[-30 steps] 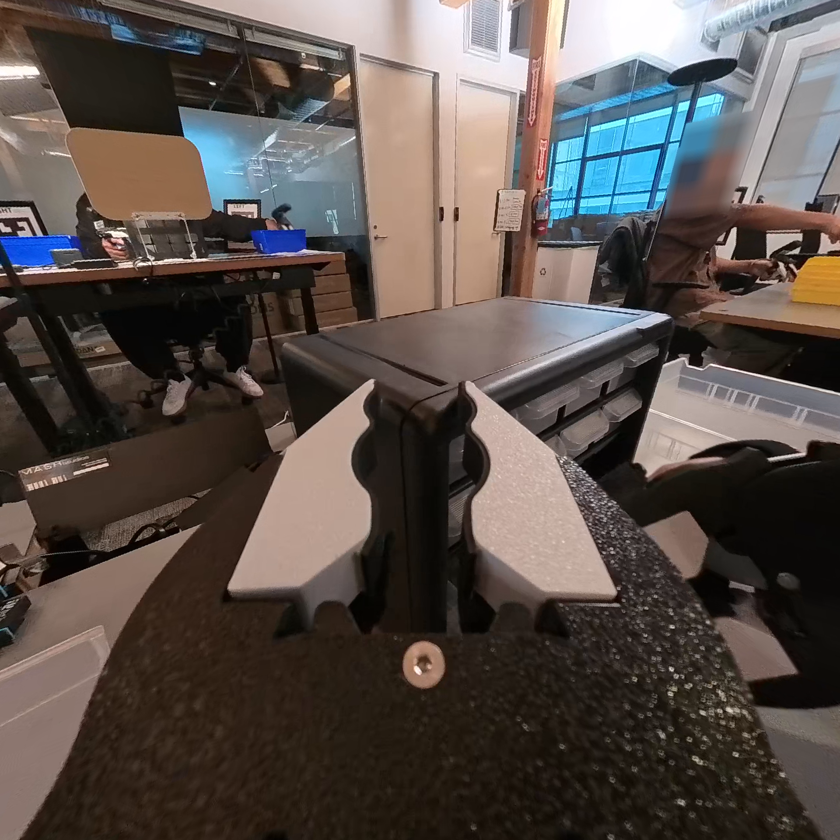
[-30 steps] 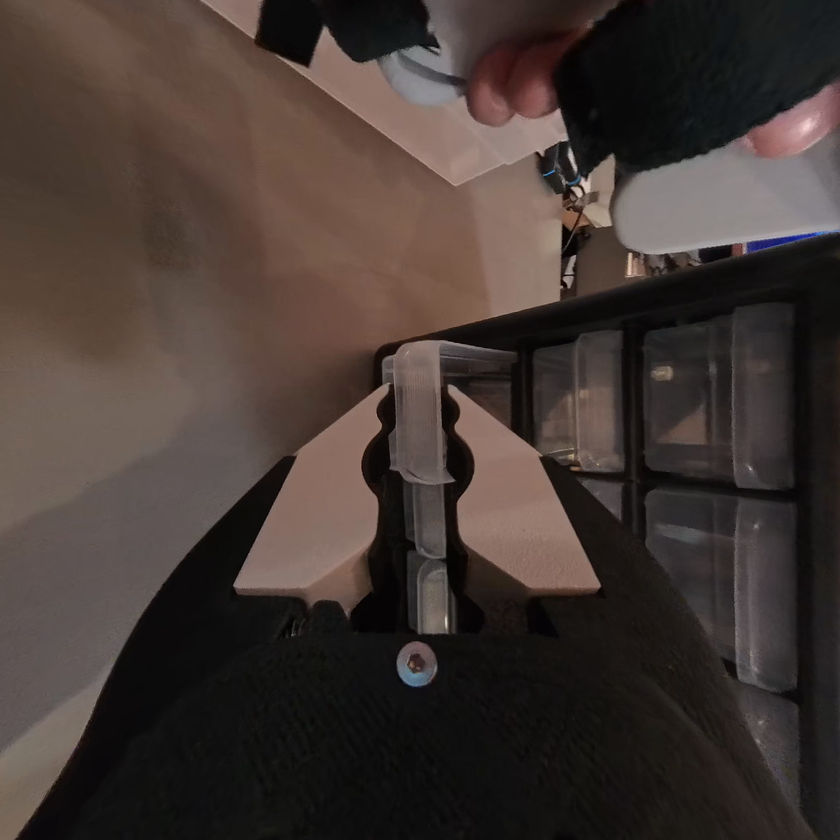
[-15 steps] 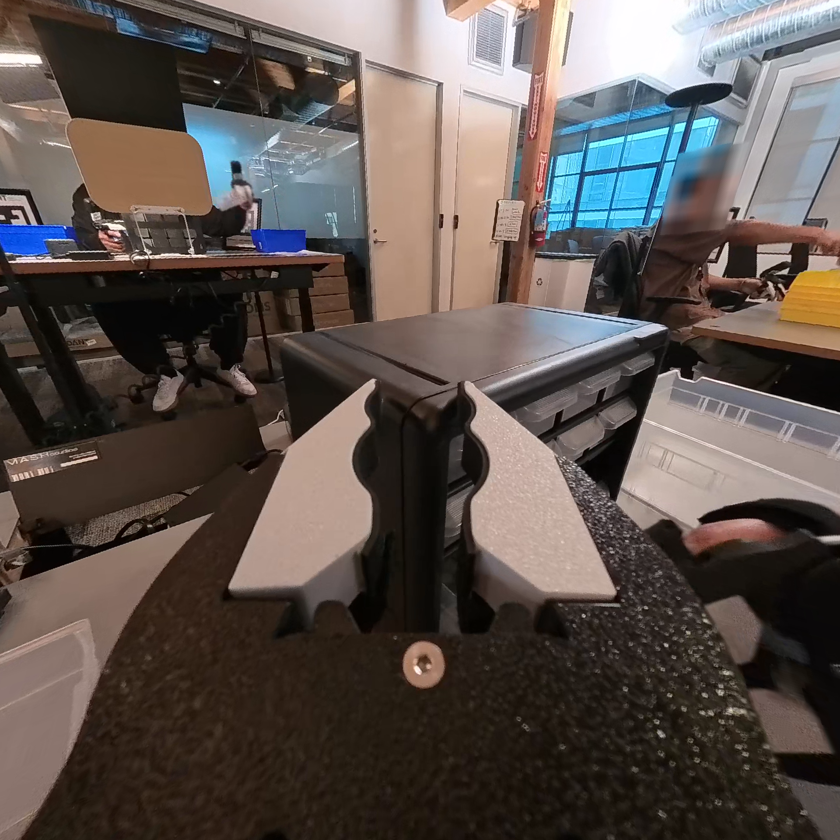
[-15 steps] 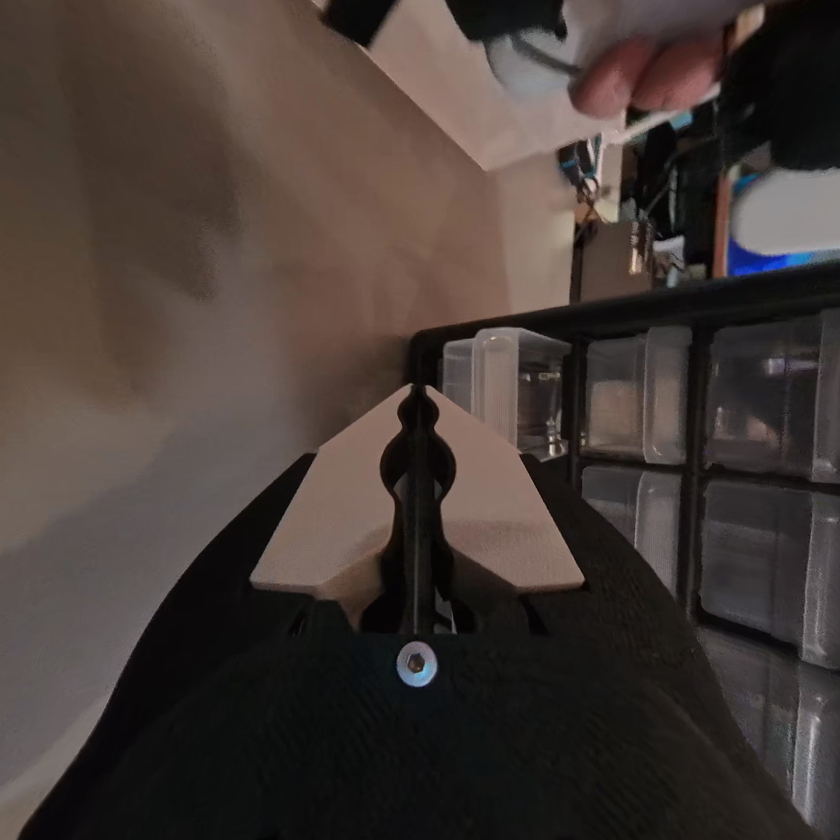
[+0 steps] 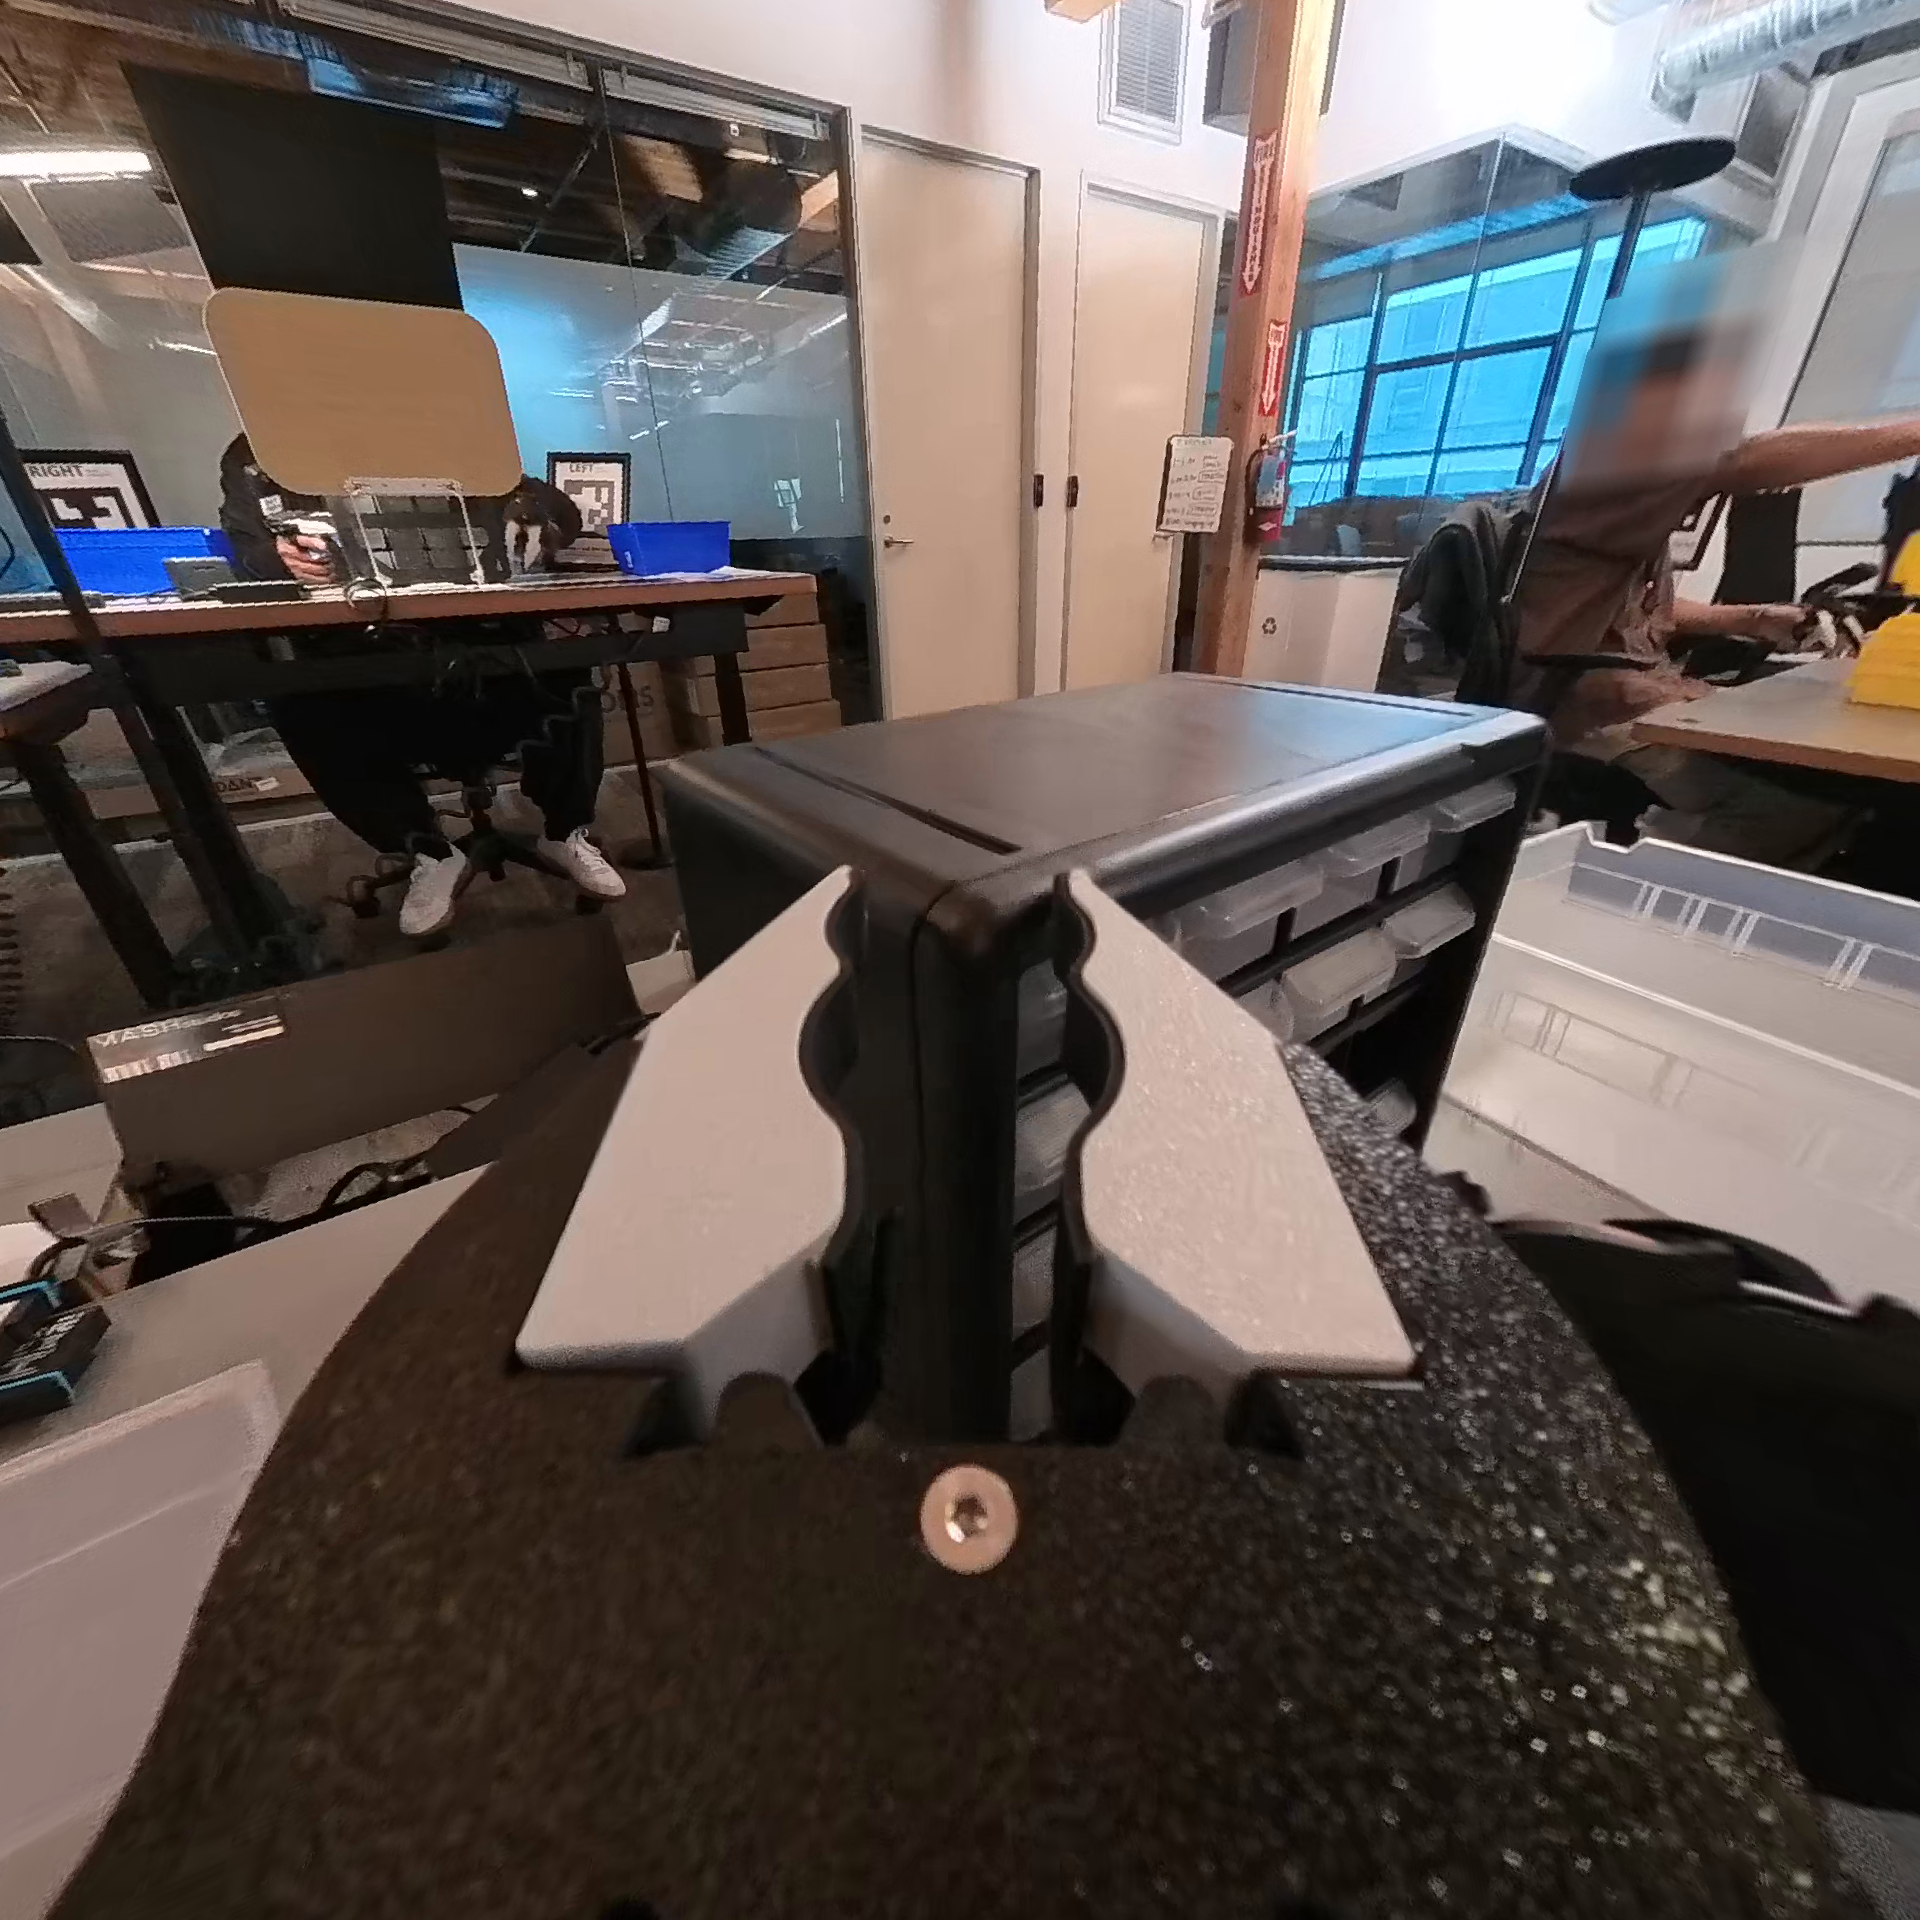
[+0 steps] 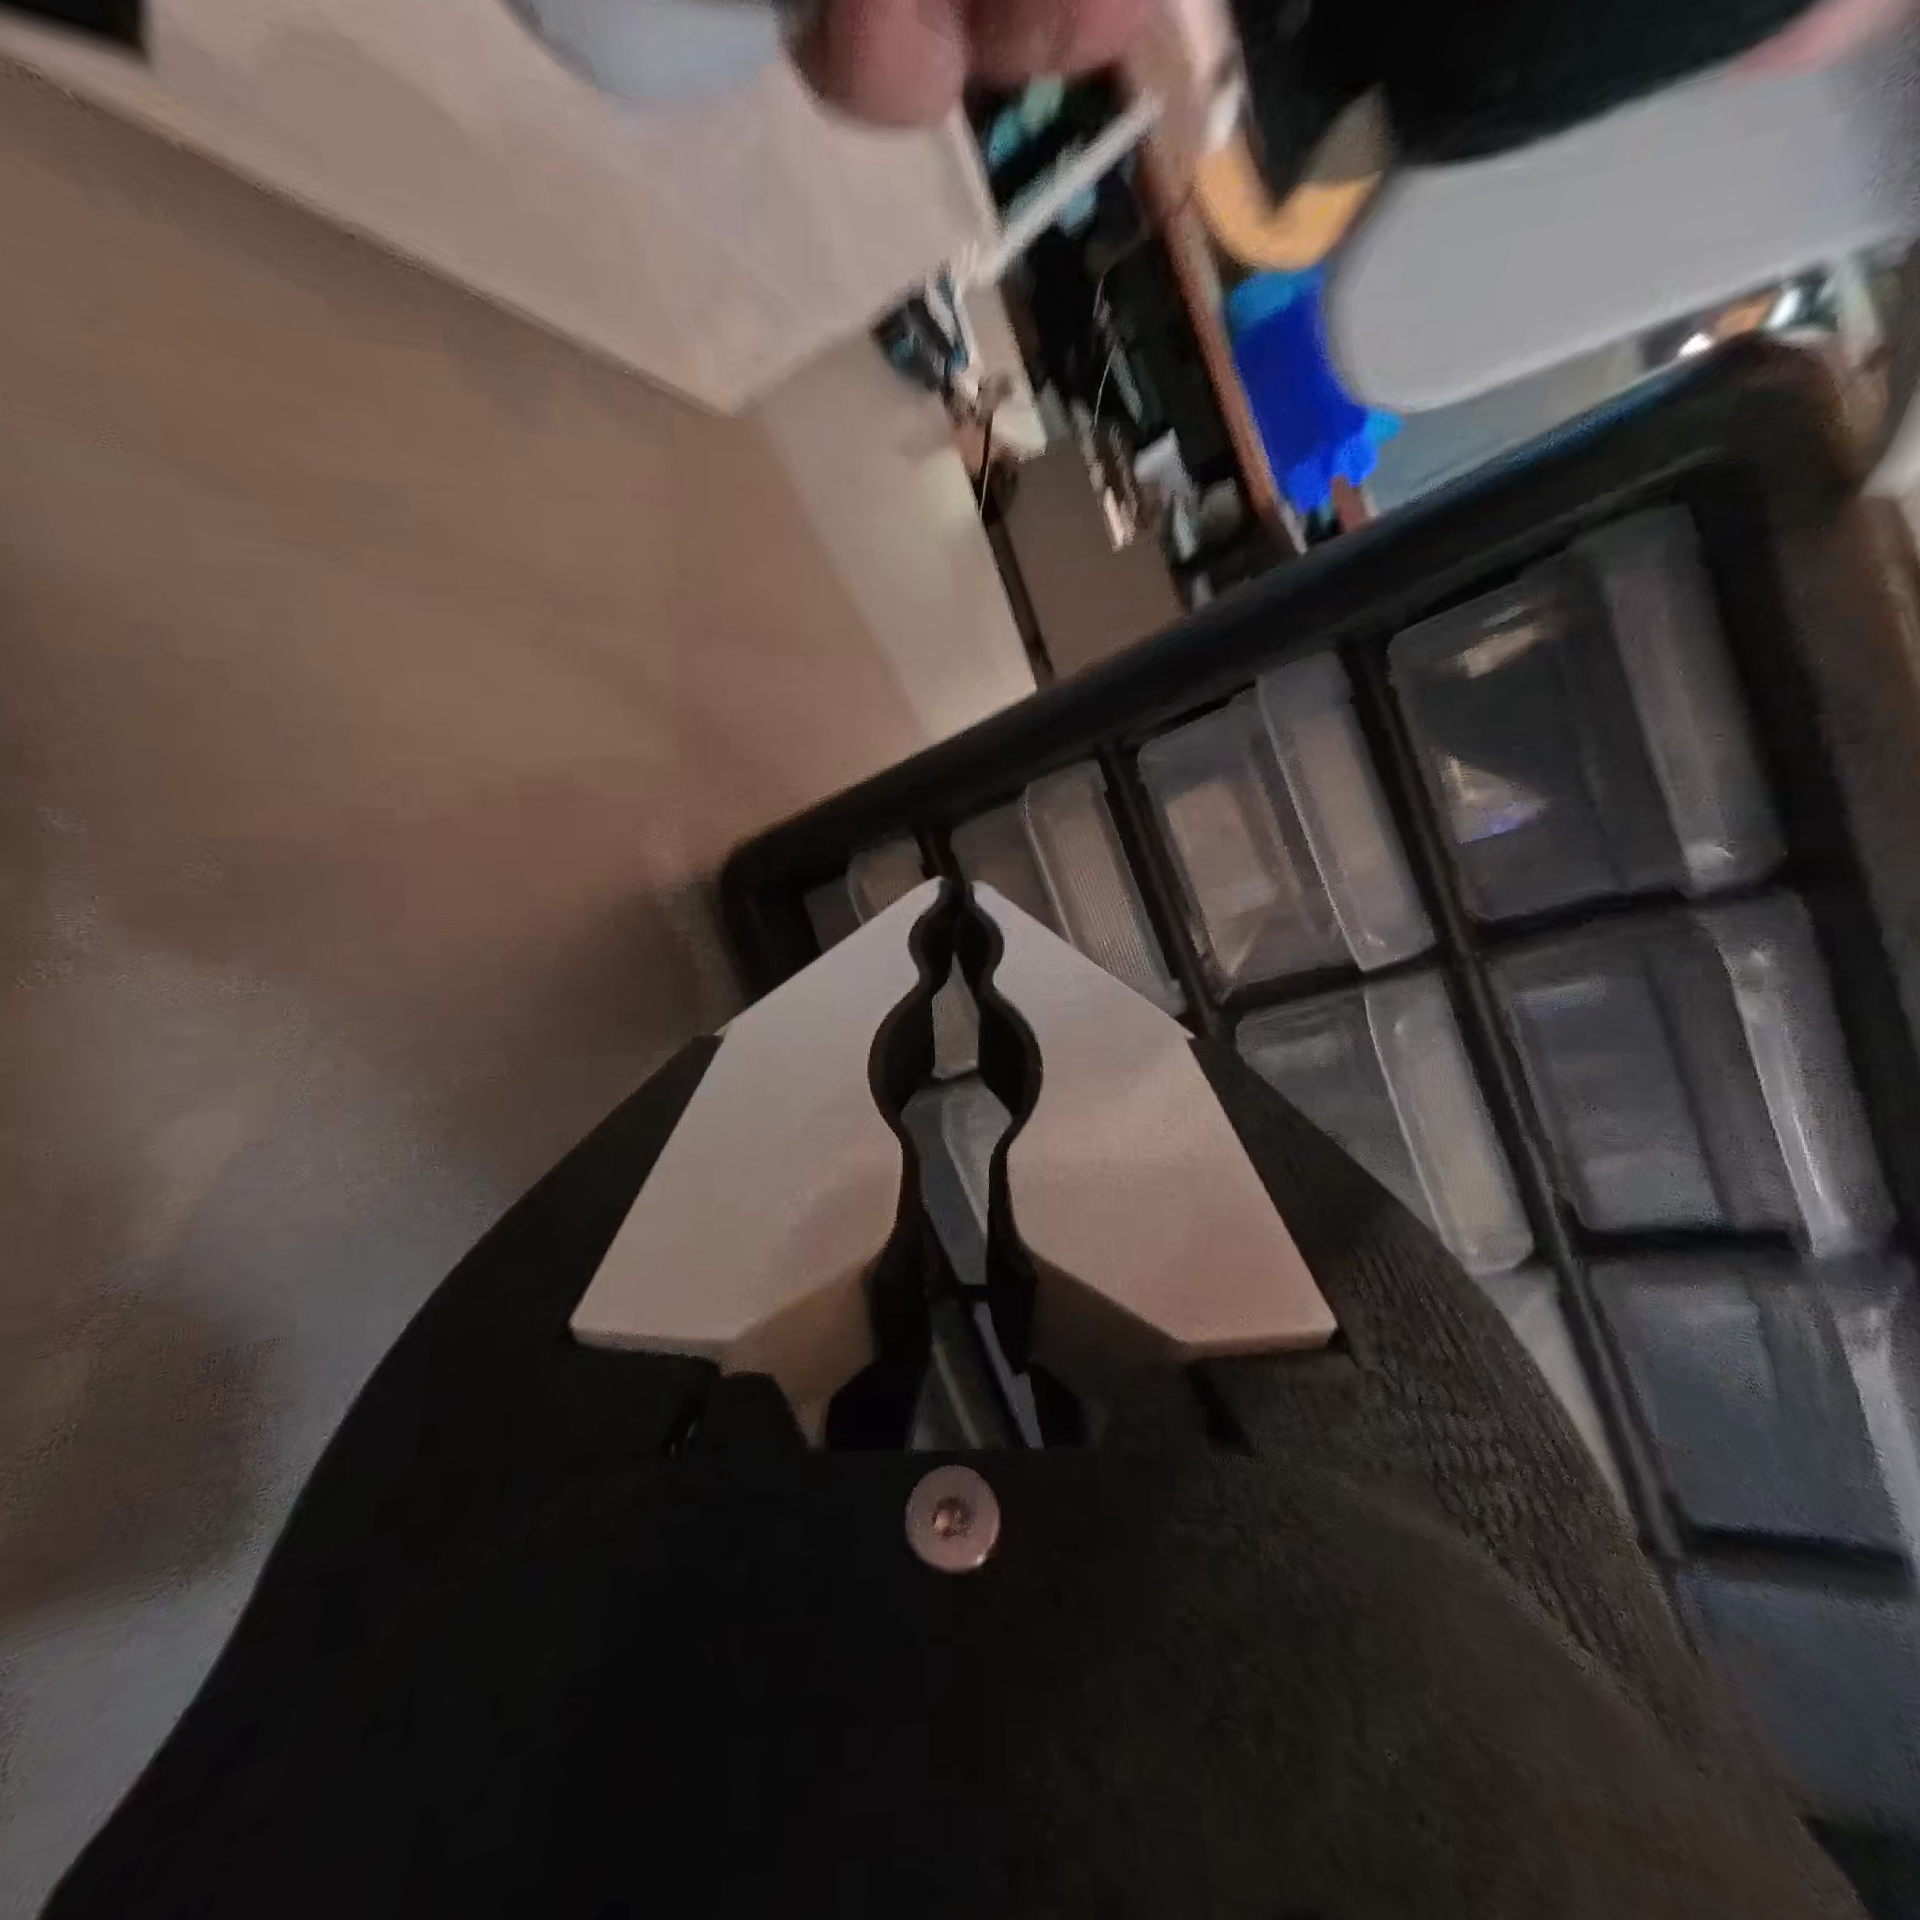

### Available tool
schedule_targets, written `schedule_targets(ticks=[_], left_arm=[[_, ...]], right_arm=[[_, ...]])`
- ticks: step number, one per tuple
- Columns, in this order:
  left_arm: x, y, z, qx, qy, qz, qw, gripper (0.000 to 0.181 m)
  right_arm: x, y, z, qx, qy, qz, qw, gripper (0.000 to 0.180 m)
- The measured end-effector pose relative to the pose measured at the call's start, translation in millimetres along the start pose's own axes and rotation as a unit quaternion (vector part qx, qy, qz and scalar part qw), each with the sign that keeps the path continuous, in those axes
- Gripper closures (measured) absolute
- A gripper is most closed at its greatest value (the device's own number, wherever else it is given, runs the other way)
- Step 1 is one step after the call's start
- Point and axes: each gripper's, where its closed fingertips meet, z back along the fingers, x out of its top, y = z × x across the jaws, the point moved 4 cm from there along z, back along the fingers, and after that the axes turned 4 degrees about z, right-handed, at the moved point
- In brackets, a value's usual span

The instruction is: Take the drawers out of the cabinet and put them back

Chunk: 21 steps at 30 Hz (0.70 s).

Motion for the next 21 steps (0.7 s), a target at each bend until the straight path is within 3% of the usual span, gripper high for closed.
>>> schedule_targets(ticks=[4, 6, 9, 12, 15, 16, 17, 21], left_arm=[[2.8, -2.4, 23.3, 0.011, 0.0, -0.012, 1.0, 0.141], [11.8, 2.0, 44.5, 0.027, -0.011, -0.01, 1.0, 0.141], [21.1, 36.3, 77.9, 0.113, 0.005, 0.003, 0.994, 0.146], [2.7, 83.8, 100.5, 0.185, 0.123, 0.016, 0.975, 0.14], [-52.5, 113.5, 117.1, 0.185, 0.329, 0.098, 0.921, 0.118], [-66.4, 121.9, 120.4, 0.189, 0.366, 0.106, 0.905, 0.123], [-75.4, 132.3, 121.7, 0.203, 0.381, 0.098, 0.897, 0.134], [-98.2, 154.5, 124.0, 0.231, 0.425, 0.102, 0.869, 0.137]], right_arm=[[7.4, 7.0, 38.7, -0.03, -0.143, -0.113, 0.983, 0.17], [3.1, 8.5, 55.1, -0.05, -0.175, -0.143, 0.973, 0.165], [-0.1, 5.8, 71.9, -0.073, -0.193, -0.145, 0.968, 0.161], [-8.0, 4.1, 75.6, -0.079, -0.188, -0.162, 0.965, 0.16], [-14.7, -0.6, 75.1, -0.083, -0.189, -0.188, 0.96, 0.16], [-16.8, -1.4, 74.1, -0.081, -0.188, -0.197, 0.959, 0.16], [-18.7, -1.7, 73.0, -0.079, -0.186, -0.204, 0.958, 0.16], [-22.2, -2.5, 71.5, -0.075, -0.186, -0.218, 0.955, 0.16]])
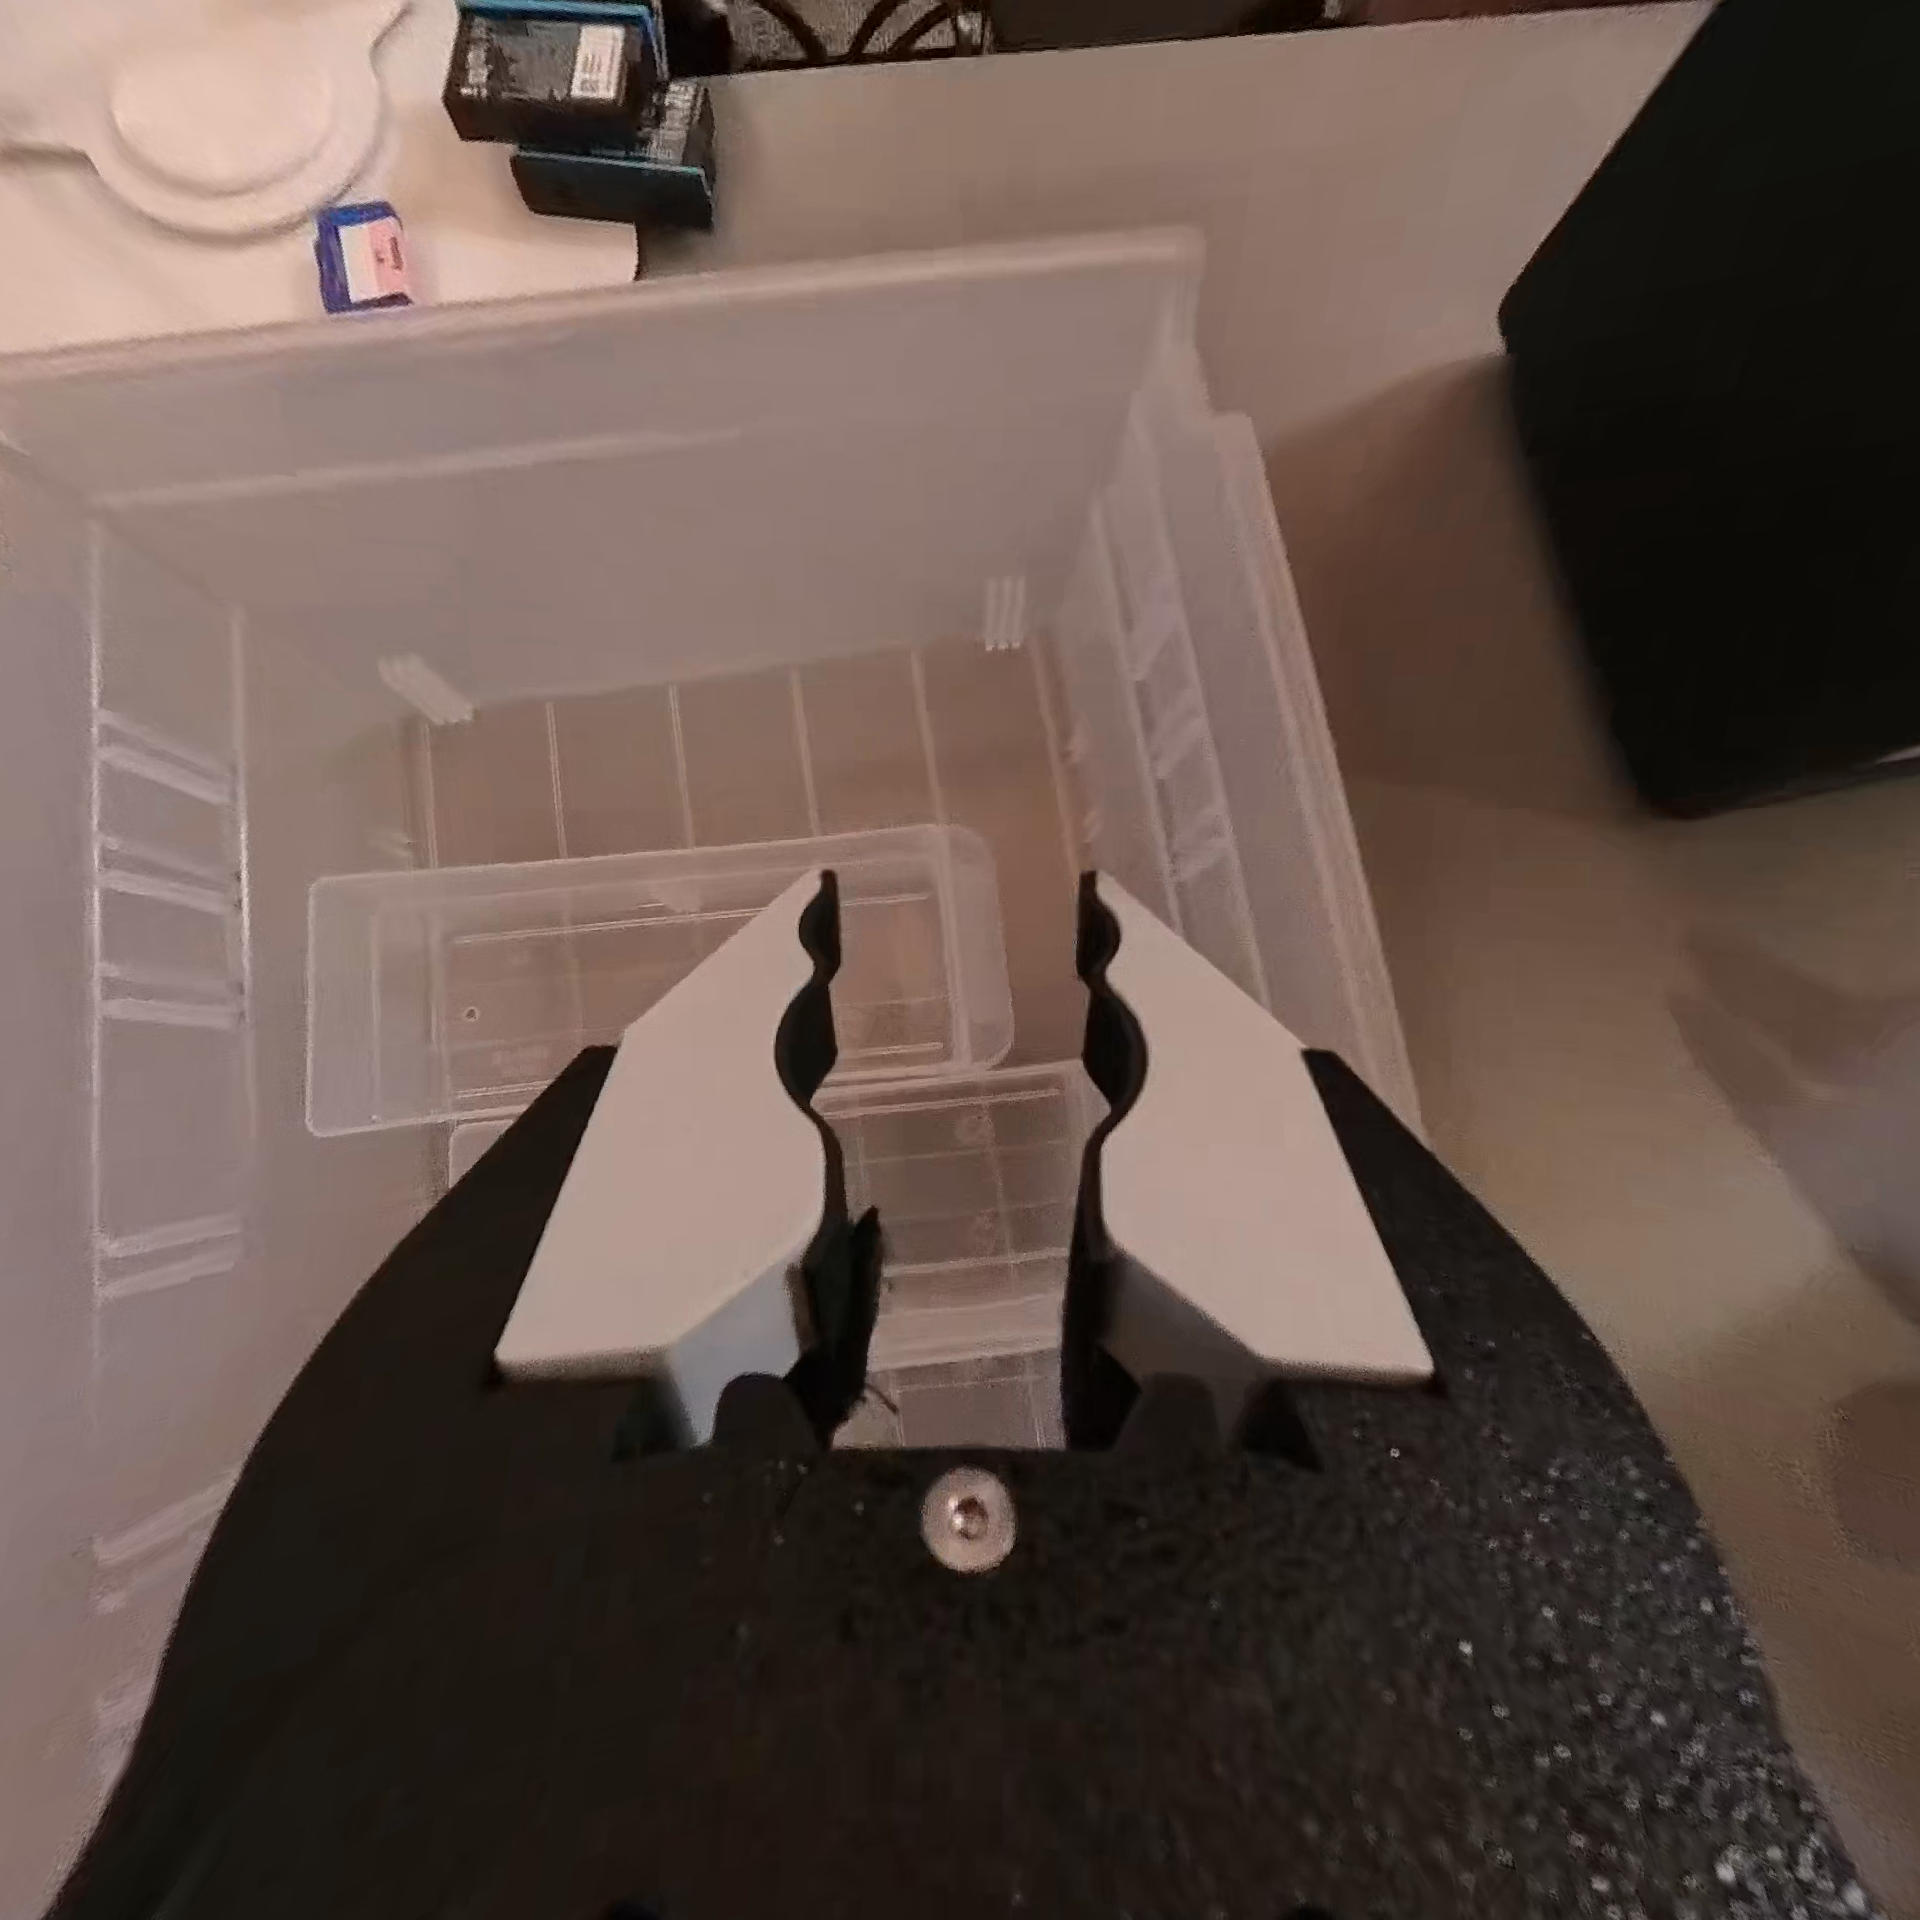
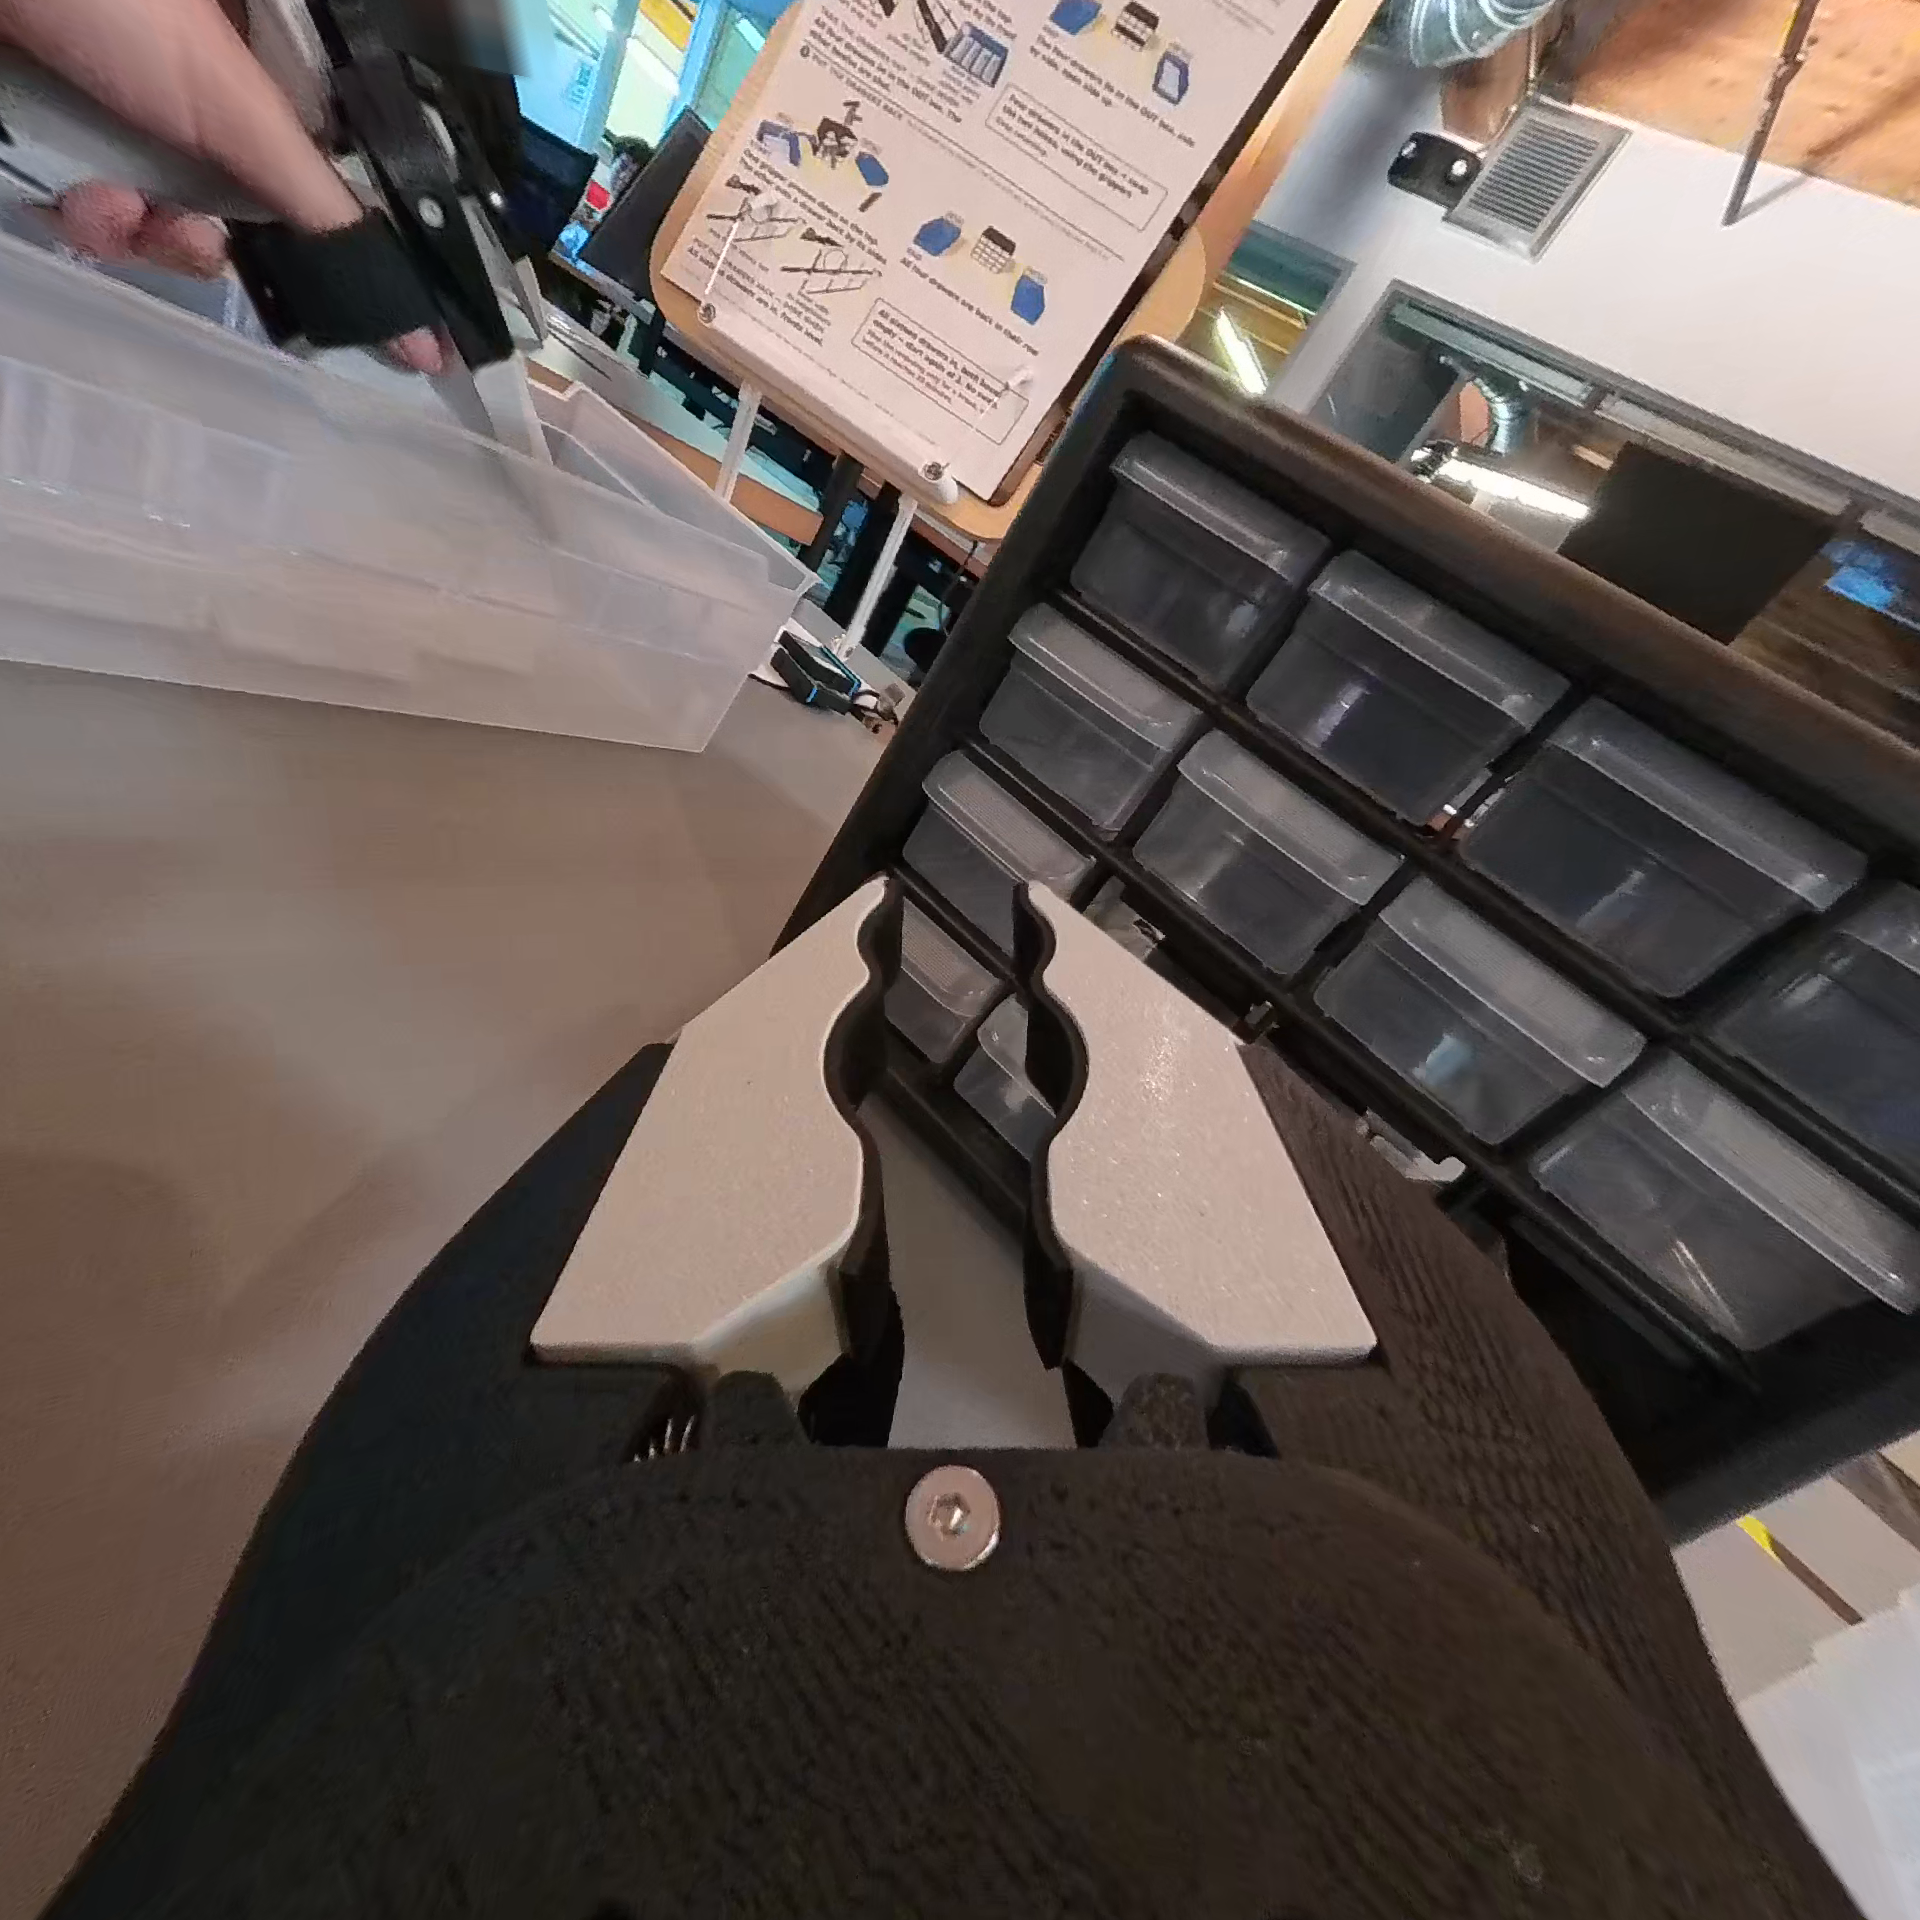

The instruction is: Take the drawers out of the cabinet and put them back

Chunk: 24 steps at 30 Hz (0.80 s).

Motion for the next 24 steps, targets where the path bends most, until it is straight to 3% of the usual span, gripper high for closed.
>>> schedule_targets(ticks=[5, 11, 15, 24], left_arm=[[-10.2, 5.4, -21.2, 0.009, 0.08, -0.011, 0.997, 0.133], [-24.8, 6.3, -44.0, 0.027, 0.145, -0.044, 0.988, 0.145], [-20.3, 1.7, -41.4, 0.027, 0.123, -0.062, 0.99, 0.165], [6.0, 1.0, 8.5, 0.083, 0.005, -0.108, 0.991, 0.168]], right_arm=[[-0.8, -0.1, -0.2, 0.004, -0.001, -0.008, 1.0, 0.16], [-1.4, -2.4, 0.3, 0.002, -0.003, -0.019, 1.0, 0.16], [-2.0, -3.0, 0.0, 0.003, -0.002, -0.023, 1.0, 0.16], [-3.0, -3.8, -0.1, 0.002, -0.001, -0.029, 1.0, 0.16]])
